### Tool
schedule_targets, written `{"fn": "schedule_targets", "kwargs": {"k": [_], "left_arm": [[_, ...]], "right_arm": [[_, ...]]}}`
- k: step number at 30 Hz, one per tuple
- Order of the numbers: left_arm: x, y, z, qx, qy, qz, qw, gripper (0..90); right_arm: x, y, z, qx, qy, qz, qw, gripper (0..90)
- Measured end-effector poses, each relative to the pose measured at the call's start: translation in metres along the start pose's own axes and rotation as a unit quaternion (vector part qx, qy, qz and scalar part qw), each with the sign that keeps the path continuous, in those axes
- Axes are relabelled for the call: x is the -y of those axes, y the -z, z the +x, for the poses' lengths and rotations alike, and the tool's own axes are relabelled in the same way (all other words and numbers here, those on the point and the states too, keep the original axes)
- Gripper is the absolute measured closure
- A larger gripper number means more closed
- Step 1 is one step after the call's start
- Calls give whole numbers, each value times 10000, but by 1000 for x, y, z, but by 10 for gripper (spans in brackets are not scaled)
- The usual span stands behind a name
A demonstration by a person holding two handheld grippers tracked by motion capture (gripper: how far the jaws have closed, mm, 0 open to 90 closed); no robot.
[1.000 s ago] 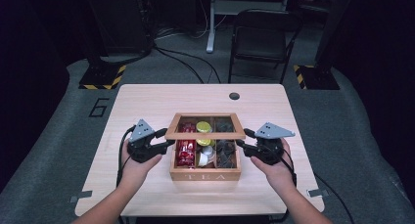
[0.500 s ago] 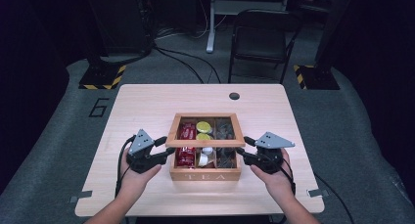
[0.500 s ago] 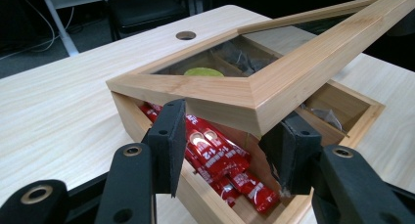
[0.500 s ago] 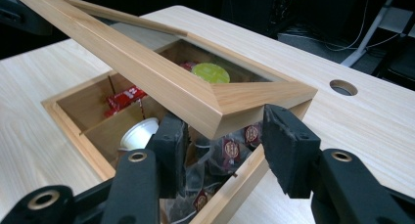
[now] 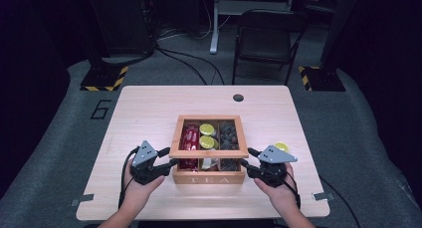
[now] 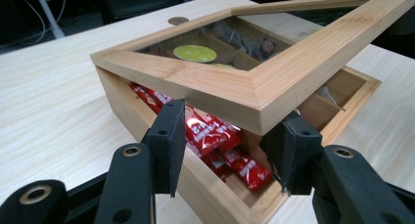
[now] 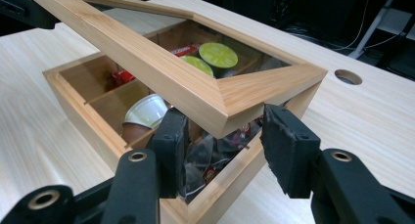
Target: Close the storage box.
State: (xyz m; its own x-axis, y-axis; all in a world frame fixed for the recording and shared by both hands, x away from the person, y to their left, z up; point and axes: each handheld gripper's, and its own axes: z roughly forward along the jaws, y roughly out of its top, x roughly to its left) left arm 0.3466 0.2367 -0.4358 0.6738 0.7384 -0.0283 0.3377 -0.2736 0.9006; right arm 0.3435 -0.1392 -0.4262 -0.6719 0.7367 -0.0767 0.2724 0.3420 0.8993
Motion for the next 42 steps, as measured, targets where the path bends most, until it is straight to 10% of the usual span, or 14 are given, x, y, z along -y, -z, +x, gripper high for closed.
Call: {"fn": "schedule_targets", "kwargs": {"k": [42], "left_arm": [[36, -5, -10, 293, 84, 323, 9990, 515]], "right_arm": [[33, -7, 11, -159, -169, 562, 9981, 530]]}}
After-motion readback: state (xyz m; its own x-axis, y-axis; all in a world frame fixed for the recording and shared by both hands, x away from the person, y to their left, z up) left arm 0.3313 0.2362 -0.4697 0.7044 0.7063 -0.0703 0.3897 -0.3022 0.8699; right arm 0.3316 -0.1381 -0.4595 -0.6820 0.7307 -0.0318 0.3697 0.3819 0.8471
